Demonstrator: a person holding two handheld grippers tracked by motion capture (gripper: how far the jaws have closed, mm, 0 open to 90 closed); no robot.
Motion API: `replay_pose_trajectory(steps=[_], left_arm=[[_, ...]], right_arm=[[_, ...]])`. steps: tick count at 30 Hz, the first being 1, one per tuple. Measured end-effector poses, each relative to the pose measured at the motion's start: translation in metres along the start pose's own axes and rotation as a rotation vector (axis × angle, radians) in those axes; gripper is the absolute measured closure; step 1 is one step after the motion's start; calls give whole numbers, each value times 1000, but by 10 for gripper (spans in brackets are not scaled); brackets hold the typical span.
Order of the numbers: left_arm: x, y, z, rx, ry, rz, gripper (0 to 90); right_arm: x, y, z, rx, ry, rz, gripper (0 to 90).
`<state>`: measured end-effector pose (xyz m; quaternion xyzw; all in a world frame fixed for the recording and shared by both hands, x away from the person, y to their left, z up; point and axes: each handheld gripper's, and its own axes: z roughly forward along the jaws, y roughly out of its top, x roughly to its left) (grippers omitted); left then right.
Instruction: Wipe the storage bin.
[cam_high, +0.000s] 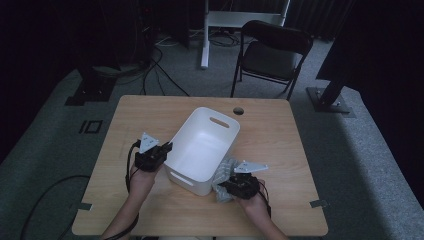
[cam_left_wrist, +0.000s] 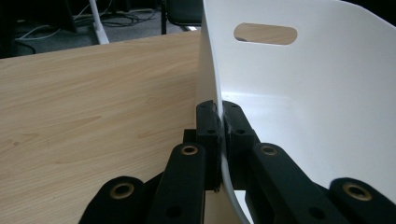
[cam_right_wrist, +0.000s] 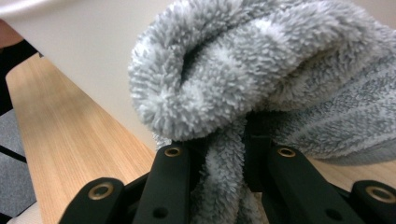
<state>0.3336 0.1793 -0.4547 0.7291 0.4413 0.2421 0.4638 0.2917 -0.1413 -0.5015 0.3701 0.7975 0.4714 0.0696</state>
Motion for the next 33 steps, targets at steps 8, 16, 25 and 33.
replay_pose_trajectory(steps=[8,16,25,33], left_arm=[[0,0,0,-2,1,-1,872],[0,0,0,-3,0,-4,871],[-1,0,0,0,29,4,872],[-2,0,0,-3,37,4,873]], right_arm=[[-5,-4,6,29,-9,5,769],[-15,-14,22,94,-34,16,767],[-15,-13,17,107,-32,11,767],[13,12,-31,-65,22,-33,767]])
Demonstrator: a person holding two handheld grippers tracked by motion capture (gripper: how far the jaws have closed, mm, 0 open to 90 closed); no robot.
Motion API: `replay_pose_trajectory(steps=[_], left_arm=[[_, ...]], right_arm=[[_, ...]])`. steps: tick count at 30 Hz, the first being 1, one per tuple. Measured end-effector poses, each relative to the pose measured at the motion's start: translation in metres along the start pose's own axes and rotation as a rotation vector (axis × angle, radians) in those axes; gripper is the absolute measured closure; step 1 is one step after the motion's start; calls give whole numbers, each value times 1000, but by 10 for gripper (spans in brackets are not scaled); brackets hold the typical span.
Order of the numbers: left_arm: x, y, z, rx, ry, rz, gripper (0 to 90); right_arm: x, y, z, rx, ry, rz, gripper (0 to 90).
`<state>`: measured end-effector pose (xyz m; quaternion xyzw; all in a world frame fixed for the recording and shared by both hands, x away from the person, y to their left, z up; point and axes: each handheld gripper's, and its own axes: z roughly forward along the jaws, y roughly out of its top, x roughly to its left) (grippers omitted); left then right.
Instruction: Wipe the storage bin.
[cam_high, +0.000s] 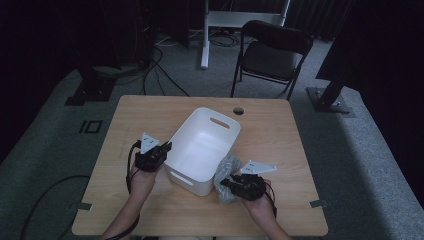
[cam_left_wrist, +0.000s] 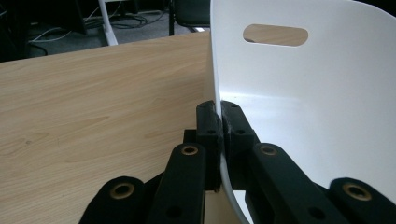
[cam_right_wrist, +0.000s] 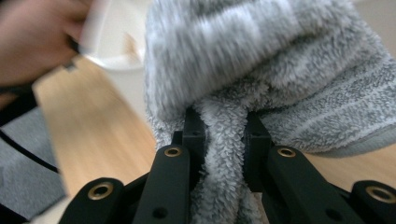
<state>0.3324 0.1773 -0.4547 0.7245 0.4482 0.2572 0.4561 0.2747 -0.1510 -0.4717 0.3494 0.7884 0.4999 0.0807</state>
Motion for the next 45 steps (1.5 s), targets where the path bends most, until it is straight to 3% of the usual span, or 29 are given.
replay_pose_trajectory(steps=[4,12,26,38,42,45], left_arm=[[0,0,0,2,3,-4,874],[0,1,0,9,-8,-5,877],[2,0,0,5,-35,-14,873],[2,0,0,5,-33,-12,873],[2,0,0,7,-30,-5,873],[2,0,0,7,-26,1,872]], right_arm=[[18,7,-11,-38,26,-33,768],[25,2,5,4,-8,-74,767],[8,-16,29,110,-2,-13,765],[-5,-28,45,185,-28,-12,763],[-12,-32,50,210,-2,24,763],[-14,-28,47,221,17,8,763]])
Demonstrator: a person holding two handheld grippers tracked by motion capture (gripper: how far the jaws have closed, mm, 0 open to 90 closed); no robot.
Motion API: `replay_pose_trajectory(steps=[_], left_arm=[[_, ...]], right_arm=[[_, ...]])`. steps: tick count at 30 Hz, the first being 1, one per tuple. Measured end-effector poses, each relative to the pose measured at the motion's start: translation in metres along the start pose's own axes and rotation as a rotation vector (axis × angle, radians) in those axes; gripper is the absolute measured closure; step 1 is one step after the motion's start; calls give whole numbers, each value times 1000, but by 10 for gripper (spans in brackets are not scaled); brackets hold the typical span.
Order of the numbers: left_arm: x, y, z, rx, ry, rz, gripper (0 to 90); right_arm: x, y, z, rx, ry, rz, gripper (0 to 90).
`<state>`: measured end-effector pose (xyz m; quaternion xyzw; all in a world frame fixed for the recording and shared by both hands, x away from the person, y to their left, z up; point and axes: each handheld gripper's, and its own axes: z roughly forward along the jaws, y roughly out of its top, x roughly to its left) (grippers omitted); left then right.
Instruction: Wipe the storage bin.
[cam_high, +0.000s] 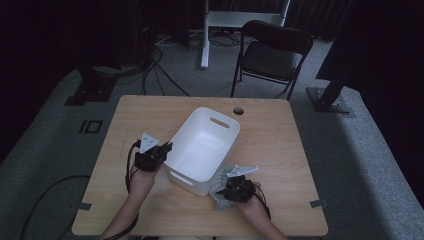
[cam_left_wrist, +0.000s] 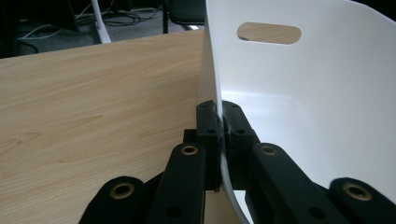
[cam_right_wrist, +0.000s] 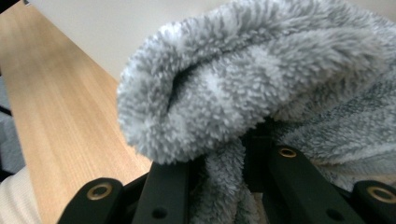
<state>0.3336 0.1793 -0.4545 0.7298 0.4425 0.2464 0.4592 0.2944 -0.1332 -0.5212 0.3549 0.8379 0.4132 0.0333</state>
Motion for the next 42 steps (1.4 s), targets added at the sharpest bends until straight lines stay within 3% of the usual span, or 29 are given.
replay_pose_trajectory(steps=[2,4,5,11,12,14,26,32,42], left_arm=[[0,0,0,-1,3,2,872],[-1,0,0,1,13,6,872],[-2,0,0,0,17,4,872],[-2,0,0,-4,22,-2,873],[-2,0,0,-4,22,-2,874],[-2,0,0,-3,20,-2,874],[0,0,0,-6,-8,-5,873],[0,0,0,-5,-17,3,872],[0,0,0,-5,-18,3,871]], right_arm=[[0,1,-2,-6,-2,-4,764],[0,8,-18,-67,-24,-7,764],[0,8,-18,-67,-24,-7,764],[-3,23,-64,-273,-40,25,764],[-3,23,-64,-273,-40,25,764],[3,30,-77,-324,-46,5,764],[8,29,-45,-234,-95,-27,766],[-4,20,-29,-183,-65,35,766],[-14,15,-17,-133,-75,53,766]])
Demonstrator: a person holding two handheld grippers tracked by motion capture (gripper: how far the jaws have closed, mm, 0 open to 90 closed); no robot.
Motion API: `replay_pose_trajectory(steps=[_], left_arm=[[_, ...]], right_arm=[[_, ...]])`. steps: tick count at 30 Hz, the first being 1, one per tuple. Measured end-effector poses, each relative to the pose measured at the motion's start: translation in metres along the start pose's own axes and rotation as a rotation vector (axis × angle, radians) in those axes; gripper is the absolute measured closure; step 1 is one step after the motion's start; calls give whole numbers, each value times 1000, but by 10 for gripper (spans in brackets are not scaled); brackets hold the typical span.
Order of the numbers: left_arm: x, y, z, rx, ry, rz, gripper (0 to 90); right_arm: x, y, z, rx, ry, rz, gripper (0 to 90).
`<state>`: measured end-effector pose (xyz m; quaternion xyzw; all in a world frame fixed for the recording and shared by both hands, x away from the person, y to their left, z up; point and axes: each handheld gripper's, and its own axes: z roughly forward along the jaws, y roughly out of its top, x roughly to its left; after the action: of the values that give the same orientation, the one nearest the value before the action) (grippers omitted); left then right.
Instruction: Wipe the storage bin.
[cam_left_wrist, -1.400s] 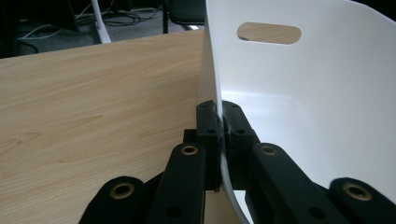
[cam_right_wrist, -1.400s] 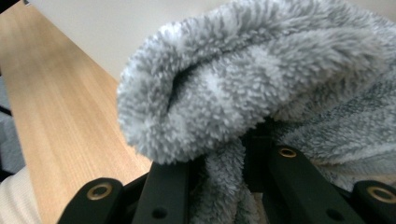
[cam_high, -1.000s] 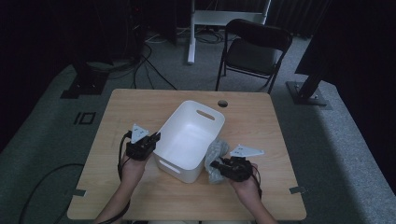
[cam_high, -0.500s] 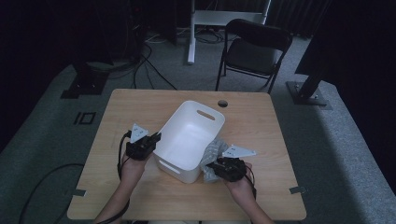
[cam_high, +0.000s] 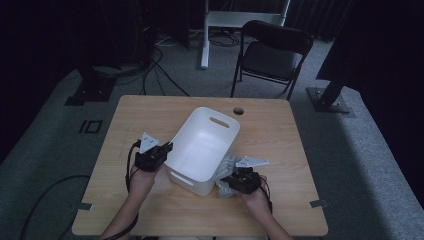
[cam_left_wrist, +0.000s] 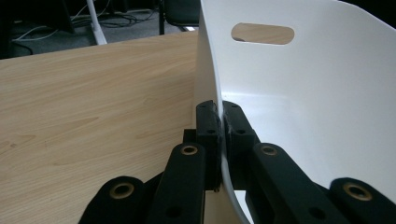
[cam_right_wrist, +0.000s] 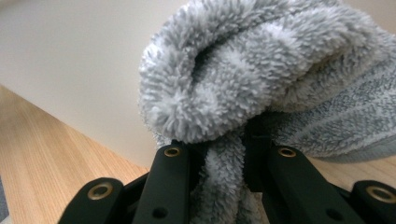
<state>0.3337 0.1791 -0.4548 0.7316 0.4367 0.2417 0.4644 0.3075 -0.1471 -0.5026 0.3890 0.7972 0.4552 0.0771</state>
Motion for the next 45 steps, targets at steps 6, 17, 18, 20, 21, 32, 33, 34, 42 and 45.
replay_pose_trajectory(steps=[6,17,18,20,21,32,33,34,42,45], left_arm=[[0,0,0,-1,3,1,871],[0,0,0,-1,1,-1,870],[0,0,0,-1,1,-2,870],[0,0,0,-1,0,-4,869],[0,0,0,-2,0,-6,869],[-2,0,1,-5,30,-10,872],[-2,0,1,-4,30,-9,872],[-2,0,1,-4,30,-9,873],[0,0,0,-2,-11,12,871],[0,0,1,-1,-18,14,870]], right_arm=[[-3,-2,3,12,-2,5,766],[-7,-8,11,43,-10,10,766],[-7,-8,11,43,-10,10,766],[-10,-11,16,61,-15,9,765],[-10,-11,16,61,-15,9,765],[-14,11,-20,-63,-15,-4,765],[-14,17,-29,-102,-13,-11,765],[-13,26,-39,-140,-7,-19,765],[-10,35,-33,-145,-18,-37,766],[-10,33,-29,-132,-29,-40,767]])
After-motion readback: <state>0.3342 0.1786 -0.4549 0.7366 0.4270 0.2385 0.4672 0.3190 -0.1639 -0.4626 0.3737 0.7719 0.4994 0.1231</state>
